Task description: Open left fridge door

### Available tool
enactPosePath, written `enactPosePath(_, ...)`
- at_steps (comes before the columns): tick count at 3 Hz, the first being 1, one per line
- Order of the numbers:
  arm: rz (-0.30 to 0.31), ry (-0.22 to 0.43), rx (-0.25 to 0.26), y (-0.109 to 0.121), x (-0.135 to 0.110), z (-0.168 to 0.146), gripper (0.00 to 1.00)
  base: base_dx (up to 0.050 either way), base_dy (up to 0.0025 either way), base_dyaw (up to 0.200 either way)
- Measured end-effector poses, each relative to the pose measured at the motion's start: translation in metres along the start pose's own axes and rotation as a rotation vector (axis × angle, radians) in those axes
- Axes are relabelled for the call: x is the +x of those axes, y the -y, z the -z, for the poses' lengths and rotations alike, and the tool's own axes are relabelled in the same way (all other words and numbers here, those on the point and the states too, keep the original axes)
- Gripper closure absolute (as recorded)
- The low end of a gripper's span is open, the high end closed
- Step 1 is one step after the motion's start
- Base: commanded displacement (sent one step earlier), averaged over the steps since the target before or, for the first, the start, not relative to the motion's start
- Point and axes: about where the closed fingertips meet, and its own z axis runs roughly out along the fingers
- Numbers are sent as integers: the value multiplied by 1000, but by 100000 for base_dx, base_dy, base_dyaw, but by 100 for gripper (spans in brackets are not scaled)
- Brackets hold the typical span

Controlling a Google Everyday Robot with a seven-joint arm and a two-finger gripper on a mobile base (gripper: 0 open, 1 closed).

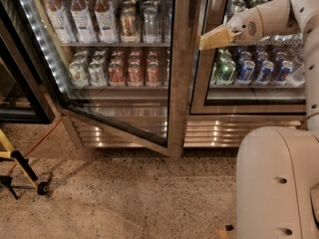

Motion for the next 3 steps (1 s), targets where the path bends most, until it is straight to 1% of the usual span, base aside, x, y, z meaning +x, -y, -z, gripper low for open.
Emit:
enactPosePath(1,-14,23,-17,3,2,-5,58,0,0,0)
enactPosePath(2,-46,42,-157,0,12,-43,35,0,0,0)
enactPosePath(3,-70,51,-281,2,15,-95,11,0,0,0)
